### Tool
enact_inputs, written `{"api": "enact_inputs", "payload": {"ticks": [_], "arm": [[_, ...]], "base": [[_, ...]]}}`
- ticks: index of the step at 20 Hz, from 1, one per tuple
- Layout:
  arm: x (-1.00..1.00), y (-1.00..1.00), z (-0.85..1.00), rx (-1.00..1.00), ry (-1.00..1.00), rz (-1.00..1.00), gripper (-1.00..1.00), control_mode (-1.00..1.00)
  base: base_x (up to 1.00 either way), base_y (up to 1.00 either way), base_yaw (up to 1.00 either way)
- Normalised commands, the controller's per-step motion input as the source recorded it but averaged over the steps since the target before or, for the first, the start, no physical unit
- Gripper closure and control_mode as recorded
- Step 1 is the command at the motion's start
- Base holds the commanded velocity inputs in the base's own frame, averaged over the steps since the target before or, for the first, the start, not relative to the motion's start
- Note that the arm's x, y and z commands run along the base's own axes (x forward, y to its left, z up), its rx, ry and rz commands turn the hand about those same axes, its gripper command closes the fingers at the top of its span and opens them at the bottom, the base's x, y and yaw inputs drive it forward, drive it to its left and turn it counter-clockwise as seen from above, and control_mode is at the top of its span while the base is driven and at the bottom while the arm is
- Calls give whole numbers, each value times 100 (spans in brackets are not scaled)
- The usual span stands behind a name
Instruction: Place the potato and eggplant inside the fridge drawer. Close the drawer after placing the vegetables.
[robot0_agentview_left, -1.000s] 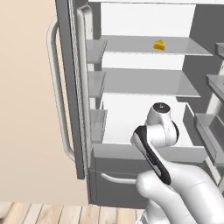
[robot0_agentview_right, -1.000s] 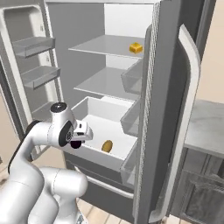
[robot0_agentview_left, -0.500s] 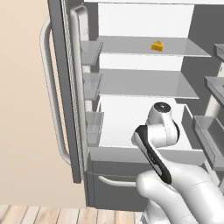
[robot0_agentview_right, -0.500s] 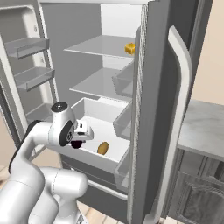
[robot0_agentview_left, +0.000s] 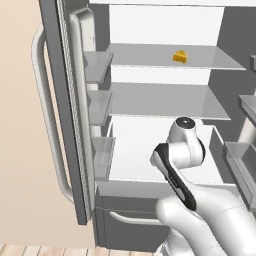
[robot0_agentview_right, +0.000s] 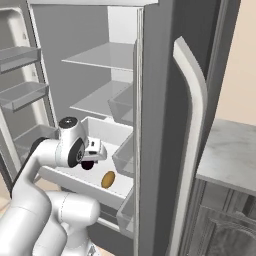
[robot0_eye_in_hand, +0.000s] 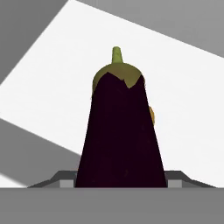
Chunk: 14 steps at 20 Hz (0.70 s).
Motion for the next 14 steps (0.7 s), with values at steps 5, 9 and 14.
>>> {"api": "enact_inputs", "payload": {"ticks": [5, 9, 14], "arm": [[10, 0, 0, 0, 1, 0, 100, -100], [68, 0, -26, 0, 14, 0, 100, -100], [62, 4, -46, 0, 16, 0, 100, -100]], "base": [[0, 0, 0], [0, 0, 0], [0, 0, 0]]}}
